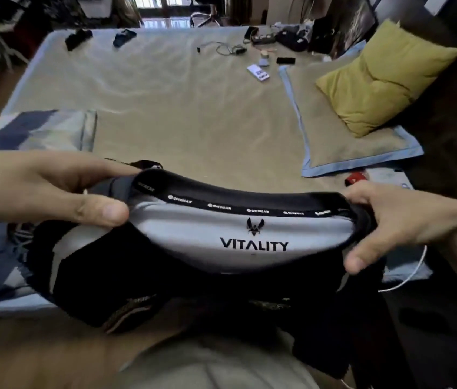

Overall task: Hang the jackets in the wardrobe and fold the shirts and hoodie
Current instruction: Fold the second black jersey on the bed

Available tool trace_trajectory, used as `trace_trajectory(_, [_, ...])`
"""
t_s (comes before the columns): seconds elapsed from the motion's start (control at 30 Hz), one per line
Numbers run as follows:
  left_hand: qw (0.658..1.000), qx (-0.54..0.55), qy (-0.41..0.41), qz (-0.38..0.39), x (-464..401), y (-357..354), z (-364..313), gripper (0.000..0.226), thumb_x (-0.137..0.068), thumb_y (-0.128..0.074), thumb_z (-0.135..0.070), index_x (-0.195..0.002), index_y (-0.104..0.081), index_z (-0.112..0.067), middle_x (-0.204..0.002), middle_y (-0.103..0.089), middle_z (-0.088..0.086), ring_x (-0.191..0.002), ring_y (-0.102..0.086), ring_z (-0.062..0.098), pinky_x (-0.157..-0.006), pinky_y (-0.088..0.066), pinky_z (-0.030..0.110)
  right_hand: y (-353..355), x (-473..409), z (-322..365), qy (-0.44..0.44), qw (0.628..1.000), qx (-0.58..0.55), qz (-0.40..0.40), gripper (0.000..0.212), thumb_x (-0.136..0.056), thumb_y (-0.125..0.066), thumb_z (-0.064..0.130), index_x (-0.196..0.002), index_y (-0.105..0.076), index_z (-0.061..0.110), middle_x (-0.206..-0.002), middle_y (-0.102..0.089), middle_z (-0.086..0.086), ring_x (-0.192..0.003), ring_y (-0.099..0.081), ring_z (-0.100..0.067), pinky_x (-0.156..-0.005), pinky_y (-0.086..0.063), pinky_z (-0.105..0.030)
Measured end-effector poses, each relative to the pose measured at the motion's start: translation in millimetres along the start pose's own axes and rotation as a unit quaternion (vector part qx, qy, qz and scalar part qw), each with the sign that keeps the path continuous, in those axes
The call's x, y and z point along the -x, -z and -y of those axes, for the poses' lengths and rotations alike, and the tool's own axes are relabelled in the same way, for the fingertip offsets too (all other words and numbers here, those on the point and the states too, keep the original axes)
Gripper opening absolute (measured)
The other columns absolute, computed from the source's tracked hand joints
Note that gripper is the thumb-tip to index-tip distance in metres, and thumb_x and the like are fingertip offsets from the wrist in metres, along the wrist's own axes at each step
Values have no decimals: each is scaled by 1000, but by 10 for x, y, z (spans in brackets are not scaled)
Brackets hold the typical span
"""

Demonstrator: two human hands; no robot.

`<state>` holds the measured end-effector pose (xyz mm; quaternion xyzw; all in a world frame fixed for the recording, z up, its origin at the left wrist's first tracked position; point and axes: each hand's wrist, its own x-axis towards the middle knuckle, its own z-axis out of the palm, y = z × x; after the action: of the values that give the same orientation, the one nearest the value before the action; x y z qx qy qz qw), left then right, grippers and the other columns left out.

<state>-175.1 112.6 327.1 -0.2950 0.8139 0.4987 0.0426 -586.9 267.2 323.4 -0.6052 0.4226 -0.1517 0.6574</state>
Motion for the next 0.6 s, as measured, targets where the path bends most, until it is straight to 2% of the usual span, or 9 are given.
trace_trajectory(0.1, [993,89,29,75,-628,32,167,35,-77,-74,-64,-99,-74,-37,-97,-77,-9,-93,-72,8,-75,-54,21,359,-542,-507,-53,989,-16,-135,40,-69,-92,25,-106,-78,19,-111,-77,-9,-107,-72,-23,-98,-53,-35])
trace_trajectory(0.13, [991,110,49,58,-931,40,278,30,-81,-73,-57,-98,-74,-33,-96,-77,-8,-89,-71,7,-73,-52,18,515,-769,-705,-61,984,-18,-166,37,-74,-89,29,-107,-78,16,-112,-77,-10,-109,-71,-25,-101,-51,-37])
trace_trajectory(0.2, [988,107,108,33,-1544,29,693,24,-90,-70,-38,-108,-73,-23,-103,-77,-4,-95,-71,7,-80,-52,17,829,-1241,-1179,-92,973,-24,-212,18,-81,-85,27,-95,-79,17,-93,-78,1,-88,-70,-10,-82,-51,-25])
trace_trajectory(0.23, [984,98,137,57,-1799,-25,989,27,-93,-68,-35,-111,-71,-15,-104,-77,-3,-95,-69,6,-83,-52,18,978,-1473,-1495,-122,968,-16,-218,13,-81,-85,28,-87,-79,19,-79,-73,7,-76,-62,-3,-72,-46,-22])
trace_trajectory(0.33, [965,47,205,158,-2426,-316,2025,54,-84,-70,-57,-100,-68,-5,-91,-75,-5,-84,-63,3,-83,-53,34,1276,-2107,-2503,-195,967,0,-162,48,-65,-88,58,-82,-75,15,-67,-60,3,-69,-48,-3,-69,-33,-30])
trace_trajectory(0.37, [958,63,224,169,-2601,-449,2410,65,-79,-70,-67,-104,-67,-7,-95,-74,-7,-88,-64,4,-88,-53,40,1318,-2284,-2742,-213,966,-16,-145,42,-68,-88,54,-73,-72,15,-62,-54,9,-64,-45,-1,-66,-32,-29])
trace_trajectory(0.43, [952,96,257,136,-2925,-606,2988,75,-72,-67,-76,-113,-65,-14,-107,-72,-5,-102,-67,11,-98,-50,38,1402,-2614,-3054,-244,959,-40,-138,34,-84,-83,26,-55,-64,23,-48,-49,19,-50,-43,8,-59,-32,-18])
trace_trajectory(0.5, [948,128,282,70,-3222,-622,3306,61,-73,-69,-68,-106,-64,-16,-104,-72,-1,-102,-68,15,-97,-51,33,1523,-2934,-3308,-251,952,-58,-164,33,-88,-78,12,-62,-65,26,-47,-56,21,-49,-51,11,-56,-36,-9])
trace_trajectory(0.6, [946,143,288,-36,-3657,-444,3603,25,-84,-59,-42,-76,-59,-18,-78,-64,-5,-81,-57,13,-75,-46,24,1860,-3424,-3614,-247,935,-68,-245,4,-86,-80,13,-84,-77,10,-78,-77,1,-72,-67,-4,-72,-48,-16])
